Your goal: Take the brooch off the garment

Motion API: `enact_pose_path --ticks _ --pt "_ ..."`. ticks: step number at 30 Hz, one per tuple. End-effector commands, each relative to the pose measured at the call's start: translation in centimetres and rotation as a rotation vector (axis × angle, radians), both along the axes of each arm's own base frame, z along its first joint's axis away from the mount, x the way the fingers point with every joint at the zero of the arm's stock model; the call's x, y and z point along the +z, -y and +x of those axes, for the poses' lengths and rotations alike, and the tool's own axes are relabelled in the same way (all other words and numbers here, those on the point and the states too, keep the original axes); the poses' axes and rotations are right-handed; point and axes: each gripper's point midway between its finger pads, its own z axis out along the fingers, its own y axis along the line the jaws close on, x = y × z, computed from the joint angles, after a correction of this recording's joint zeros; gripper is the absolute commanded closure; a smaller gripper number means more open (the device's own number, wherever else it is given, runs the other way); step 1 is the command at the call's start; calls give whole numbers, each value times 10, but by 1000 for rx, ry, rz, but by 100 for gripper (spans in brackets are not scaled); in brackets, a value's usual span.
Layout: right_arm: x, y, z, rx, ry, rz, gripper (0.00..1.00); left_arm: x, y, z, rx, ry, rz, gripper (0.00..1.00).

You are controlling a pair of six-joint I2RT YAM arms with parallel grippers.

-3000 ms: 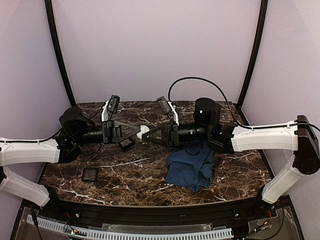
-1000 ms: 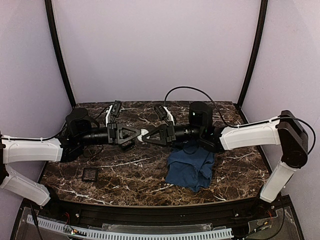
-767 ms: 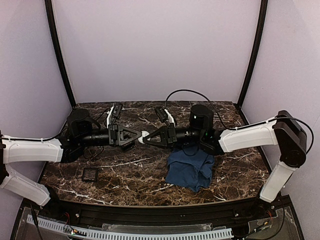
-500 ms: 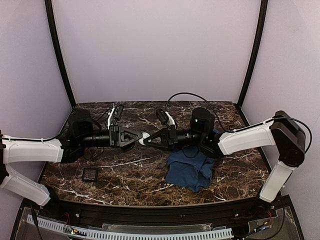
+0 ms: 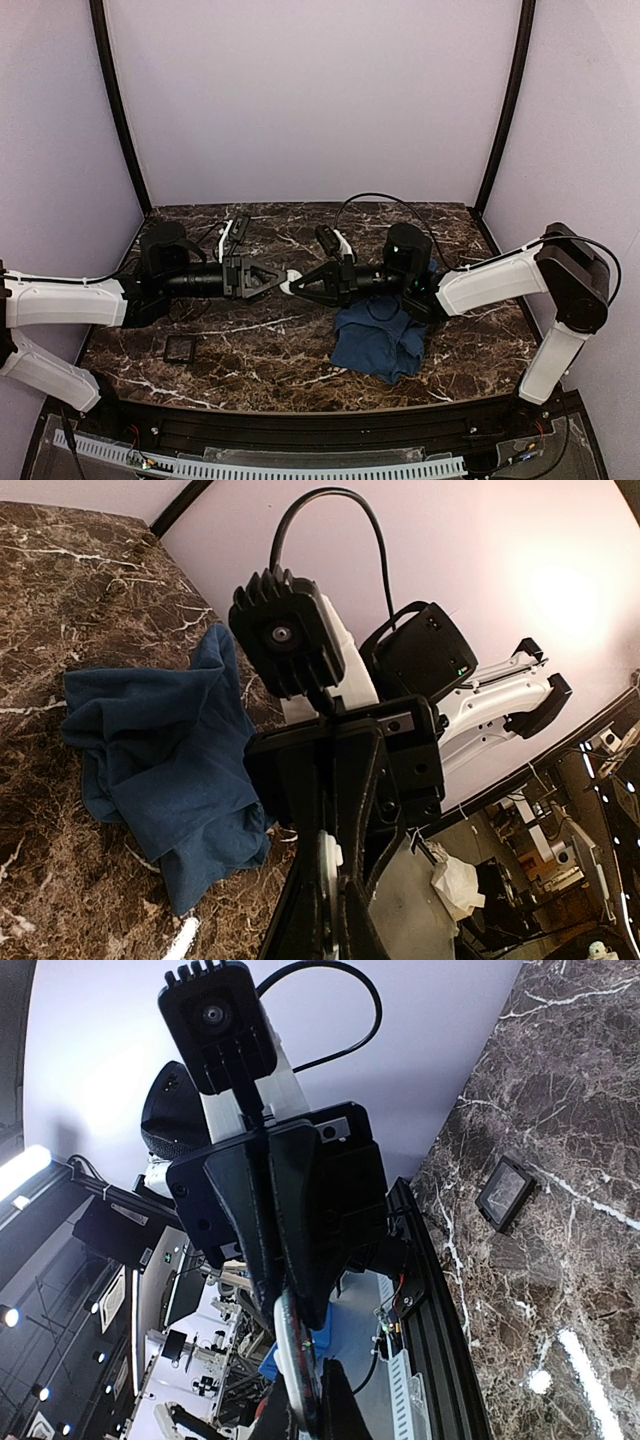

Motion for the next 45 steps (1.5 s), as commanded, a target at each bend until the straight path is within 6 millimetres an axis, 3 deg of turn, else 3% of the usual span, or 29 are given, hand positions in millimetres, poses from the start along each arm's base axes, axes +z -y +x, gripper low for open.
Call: enact_pose_path --ticks 1,12,15,19,23,27,33,36,39,45 --pt "-82 35 55 -278 -255 -251 100 62 -10 -34 -95 264 -138 99" --pt "-62 34 61 -284 -115 -273 100 50 -12 -21 -23 229 -82 99" --pt "-43 28 56 -242 -20 -256 99 47 -11 -18 -15 219 -65 99" --pt "0 14 36 -103 135 -148 84 41 -6 -16 -28 198 -38 99" --pt "38 15 21 -43 237 -45 56 31 -3 -9 -16 180 5 99" --pt "50 21 16 -51 302 -26 40 25 -3 -4 8 171 37 99" --pt "56 32 16 -104 384 -57 32 2 -10 10 91 138 137 99" --pt "57 42 29 -200 435 -143 30 -14 -22 22 182 113 213 99" --pt "58 62 47 -346 506 -259 27 -44 -44 30 283 40 331 99" --pt "39 131 88 -654 563 -595 19 -103 -123 38 602 -117 598 99"
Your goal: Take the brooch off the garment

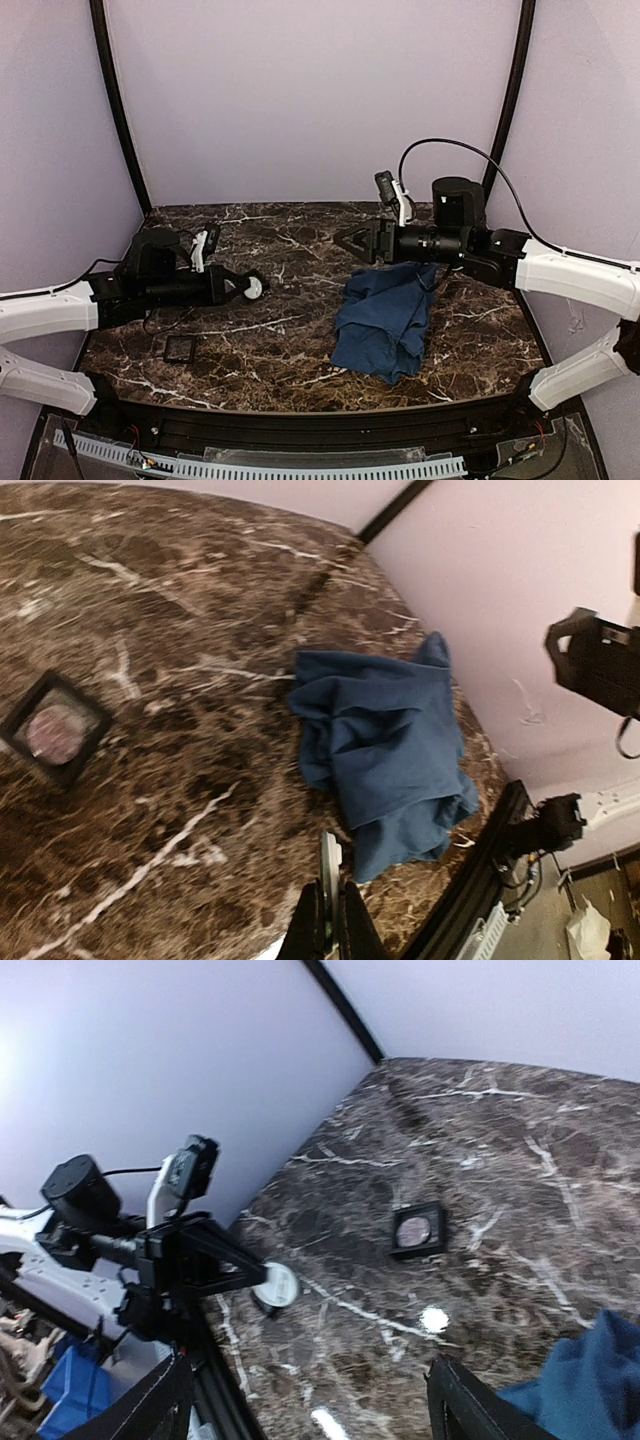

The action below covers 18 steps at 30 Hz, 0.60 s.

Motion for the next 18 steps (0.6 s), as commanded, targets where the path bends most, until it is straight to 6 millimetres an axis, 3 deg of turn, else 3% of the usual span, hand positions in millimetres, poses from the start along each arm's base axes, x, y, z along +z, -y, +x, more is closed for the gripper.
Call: enact_pose_path --ticks 1,4,7,13,18 --pt "-26 68 45 -350 53 -270 18 -67 -86 1 344 -150 297 99" --pt "-34 109 61 -483 31 -333 16 -83 -128 -2 504 -223 400 99" --pt "-37 137 67 -552 19 -348 15 -103 -160 -19 591 -339 498 99" --pt "-45 194 81 -708 -11 -427 10 -127 -188 -43 672 -437 567 99" --pt "-45 223 86 -771 -26 -421 9 -134 -210 -53 742 -459 655 99"
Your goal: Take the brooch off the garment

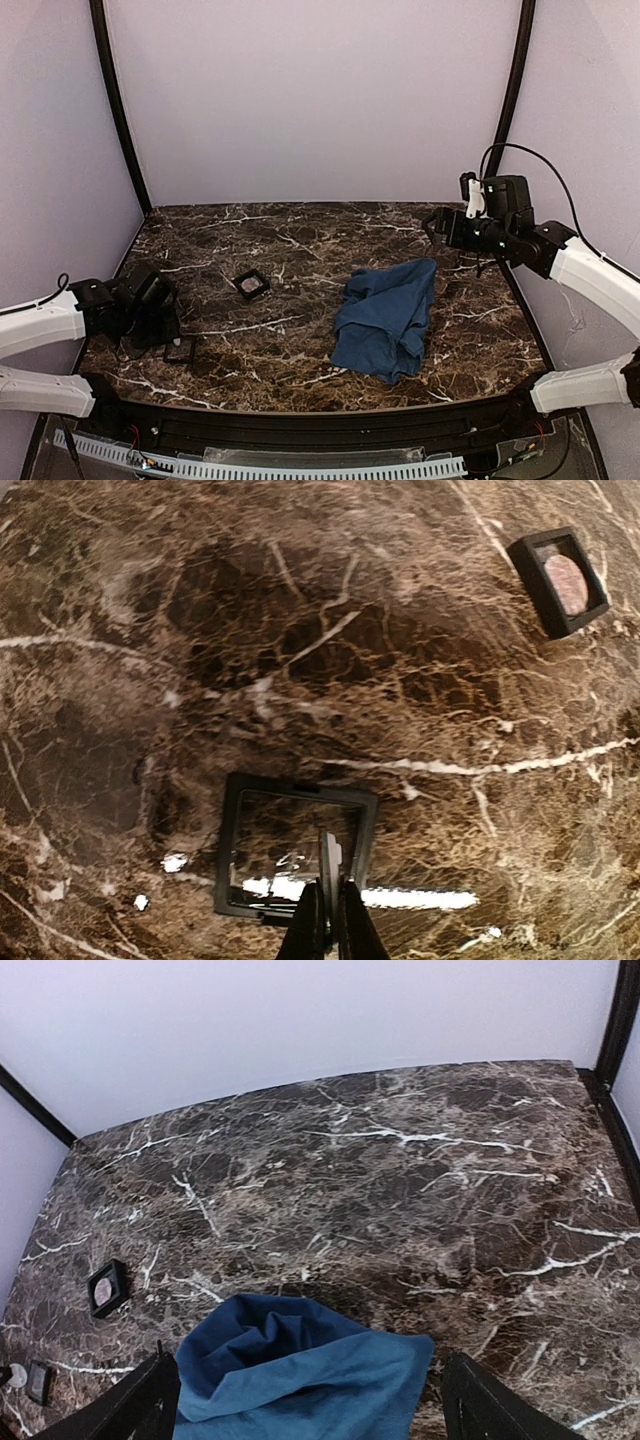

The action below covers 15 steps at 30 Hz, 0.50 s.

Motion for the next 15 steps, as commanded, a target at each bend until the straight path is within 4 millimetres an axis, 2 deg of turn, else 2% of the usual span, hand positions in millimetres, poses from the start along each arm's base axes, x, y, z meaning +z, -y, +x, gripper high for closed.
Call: enact_pose_path --ticks 1,9,15 --pt "-9 25 -1 -53 -18 -26 9 -11 -30 -15 83 -54 117 99" --pt "-16 34 -1 -73 -36 6 9 -16 -35 -15 72 -98 186 99" --pt "-20 34 -1 -71 -47 18 9 -20 -30 -14 59 -98 167 99"
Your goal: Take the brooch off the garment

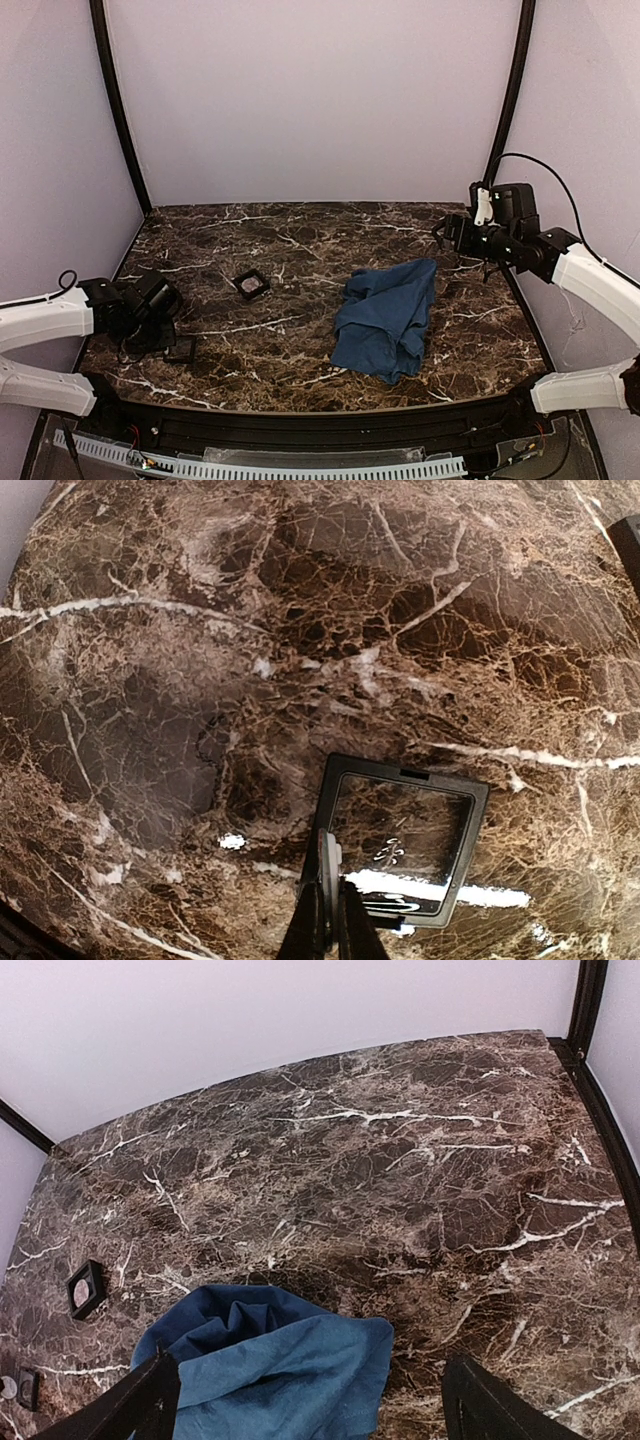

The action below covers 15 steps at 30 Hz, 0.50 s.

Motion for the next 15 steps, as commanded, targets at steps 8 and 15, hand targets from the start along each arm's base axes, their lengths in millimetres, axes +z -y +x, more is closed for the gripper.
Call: enact_pose_path --ticks 8,15 --pt "-1 1 -1 2 -5 26 9 -5 4 3 -28 -16 2 99" --pt "-1 1 -2 2 -7 29 10 -8 11 4 -51 -27 -17 93"
